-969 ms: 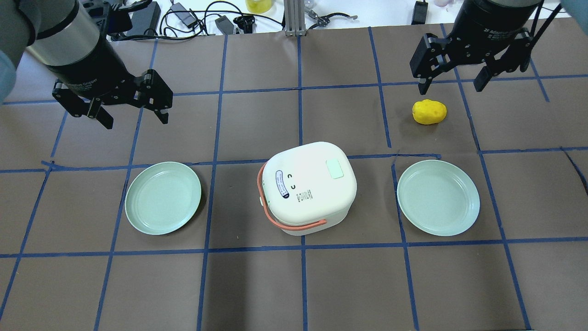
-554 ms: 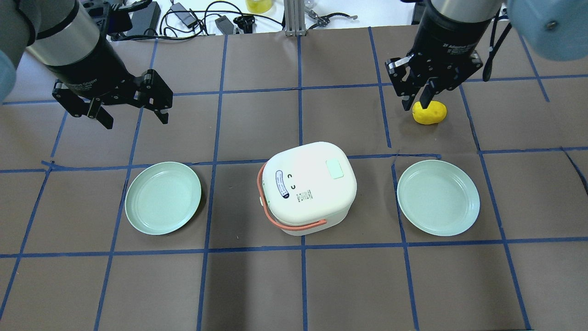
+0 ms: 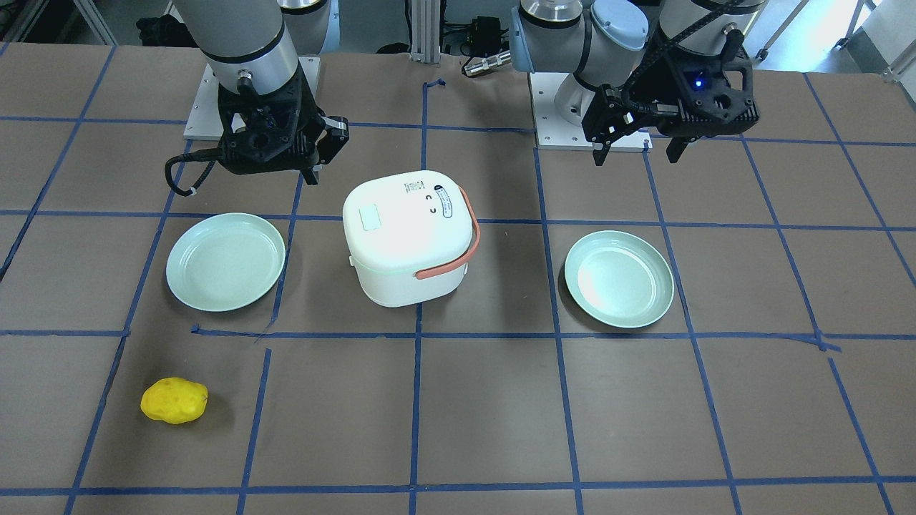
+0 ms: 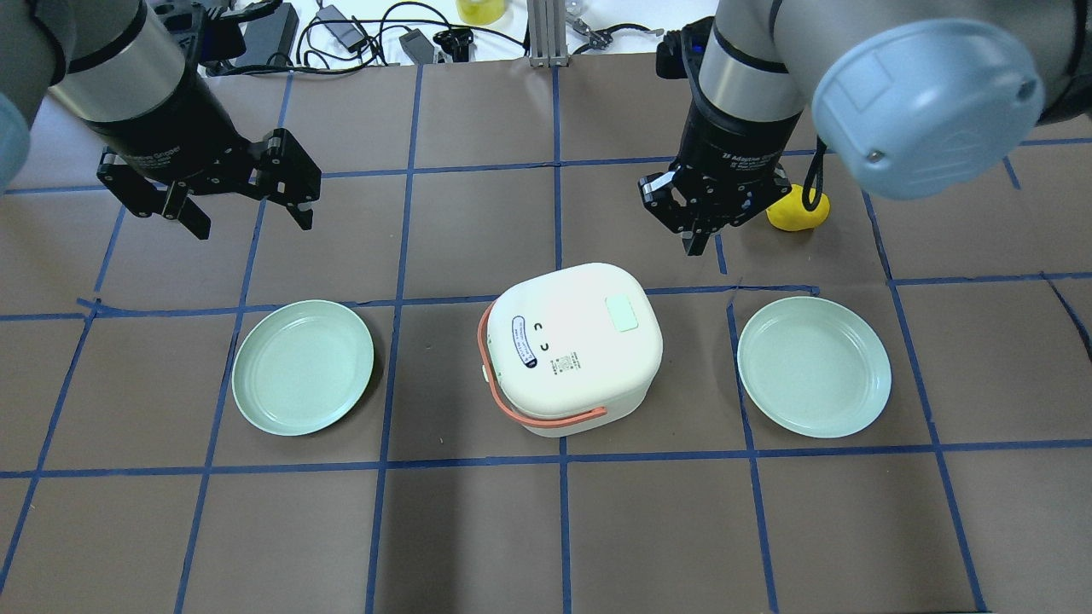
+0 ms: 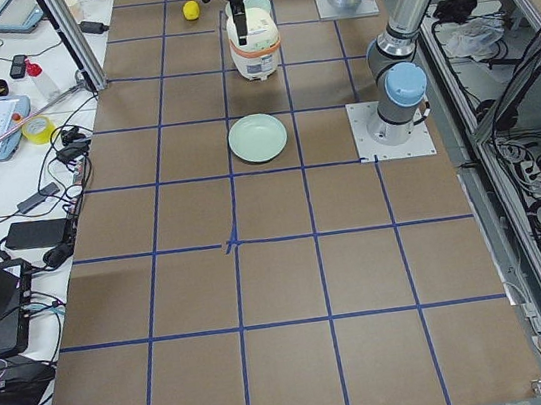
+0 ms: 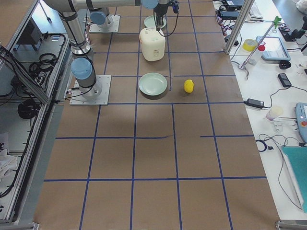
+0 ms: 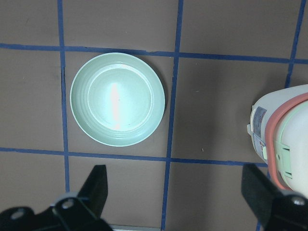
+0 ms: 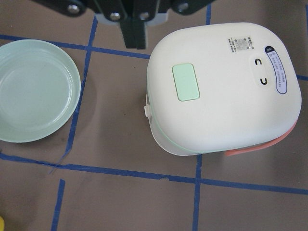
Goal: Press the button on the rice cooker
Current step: 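Move the right gripper over the green button on the rice cooker lid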
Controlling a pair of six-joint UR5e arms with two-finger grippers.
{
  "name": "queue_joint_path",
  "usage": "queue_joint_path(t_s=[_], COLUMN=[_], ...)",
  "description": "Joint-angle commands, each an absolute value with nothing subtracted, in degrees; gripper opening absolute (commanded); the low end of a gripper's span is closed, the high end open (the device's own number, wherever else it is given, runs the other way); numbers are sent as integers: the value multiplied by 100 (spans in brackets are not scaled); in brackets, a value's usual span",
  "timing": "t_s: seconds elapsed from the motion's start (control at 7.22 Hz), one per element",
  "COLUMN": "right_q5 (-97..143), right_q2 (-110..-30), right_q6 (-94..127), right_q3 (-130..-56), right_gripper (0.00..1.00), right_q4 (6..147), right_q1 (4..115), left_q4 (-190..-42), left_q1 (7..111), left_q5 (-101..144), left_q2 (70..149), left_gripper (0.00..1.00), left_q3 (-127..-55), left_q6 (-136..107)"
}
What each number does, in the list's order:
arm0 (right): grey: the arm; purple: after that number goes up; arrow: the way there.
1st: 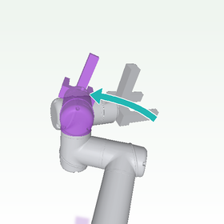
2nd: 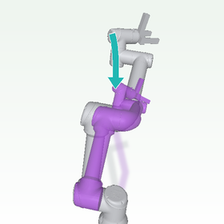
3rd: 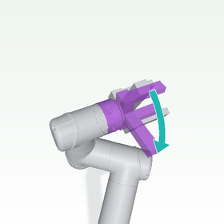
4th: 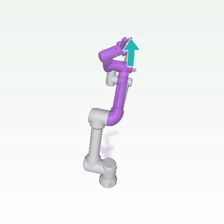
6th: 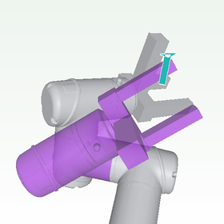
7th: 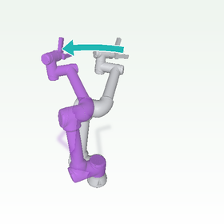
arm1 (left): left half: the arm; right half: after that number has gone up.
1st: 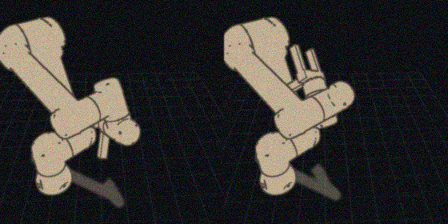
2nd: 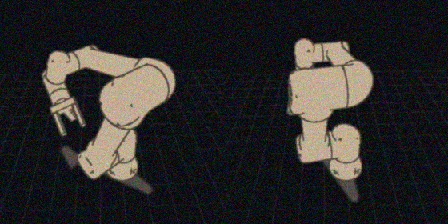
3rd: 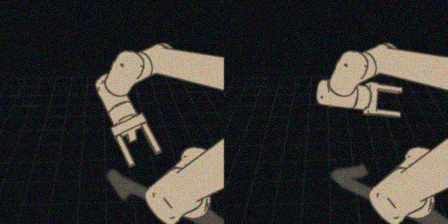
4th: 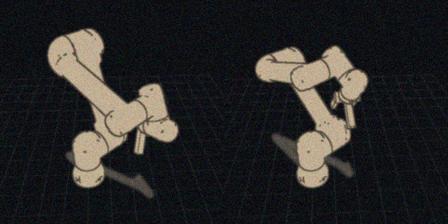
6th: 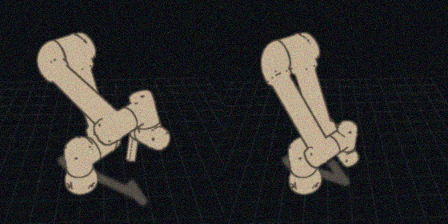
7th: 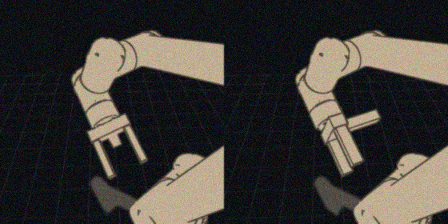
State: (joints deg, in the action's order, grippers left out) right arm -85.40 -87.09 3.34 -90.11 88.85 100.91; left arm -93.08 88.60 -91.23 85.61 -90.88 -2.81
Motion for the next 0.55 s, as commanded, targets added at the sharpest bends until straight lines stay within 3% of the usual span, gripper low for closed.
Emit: queue_joint_path(t_s=[0.0, 0.42], right_q5=[-8525, -8525], right_q2=[-8518, -8402], right_q6=[360, 360], right_q3=[-9149, -9447], right_gripper=[0, 0], right_q4=[9306, 9517], right_q1=[10379, 10555], left_q4=[-9308, -9308], left_q1=[8859, 8859], left_q5=[-9123, -9123], left_q2=[8561, 8561], left_gripper=[100, 100], left_q3=[-9088, -9088], left_q6=[-281, -281])
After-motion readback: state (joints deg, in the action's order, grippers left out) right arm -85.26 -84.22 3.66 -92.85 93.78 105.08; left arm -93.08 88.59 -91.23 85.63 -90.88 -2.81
